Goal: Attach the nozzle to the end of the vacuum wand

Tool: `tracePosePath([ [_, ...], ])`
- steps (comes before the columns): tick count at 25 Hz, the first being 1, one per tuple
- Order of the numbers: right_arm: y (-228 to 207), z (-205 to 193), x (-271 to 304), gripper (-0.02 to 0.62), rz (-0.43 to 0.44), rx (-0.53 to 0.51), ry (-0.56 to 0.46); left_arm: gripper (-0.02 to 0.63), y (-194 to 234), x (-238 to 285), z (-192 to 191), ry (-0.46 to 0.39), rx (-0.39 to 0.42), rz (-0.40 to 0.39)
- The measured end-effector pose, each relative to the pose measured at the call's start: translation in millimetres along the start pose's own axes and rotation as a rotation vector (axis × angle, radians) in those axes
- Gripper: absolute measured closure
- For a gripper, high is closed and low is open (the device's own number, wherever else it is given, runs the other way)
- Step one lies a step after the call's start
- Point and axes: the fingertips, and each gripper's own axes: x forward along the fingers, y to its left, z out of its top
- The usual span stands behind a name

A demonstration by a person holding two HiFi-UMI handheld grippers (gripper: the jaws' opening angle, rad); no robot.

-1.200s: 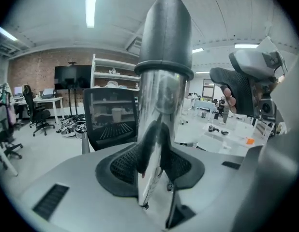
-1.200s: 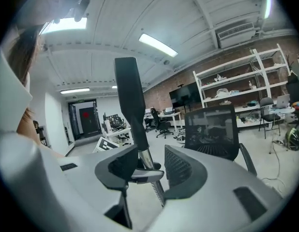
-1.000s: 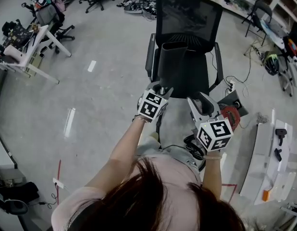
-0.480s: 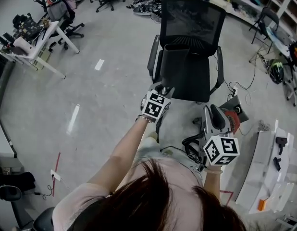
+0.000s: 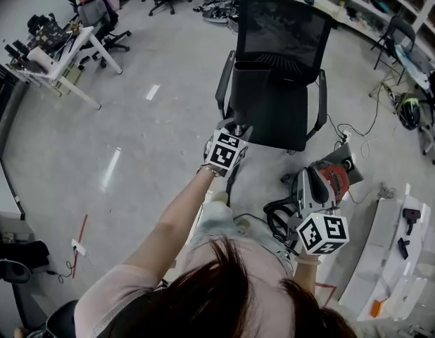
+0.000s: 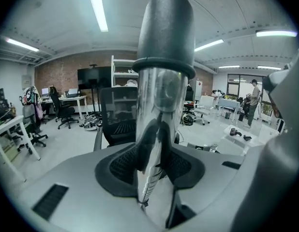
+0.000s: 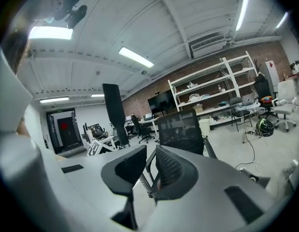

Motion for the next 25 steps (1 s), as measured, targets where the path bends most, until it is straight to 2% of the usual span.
tracePosePath([
  [7,-10.3,-12.5,-15.1,0.534,0.007,-0.017,0.02,0.459,-7.5,1.5,0.5,-0.02,-0.019,0.047],
  [20,-28.1,-15.0,-26.2,0.549,0.005,-0.002,0.019,0.459,-32.1,9.7,0.8,-0.009,-0.007,0.039],
  [25,-38.0,-16.4,-26.8,0.549,-0.033,-0.014,0.014,0.459,-36.4,11.2,-2.9,-0.004,-0.011,0.043],
])
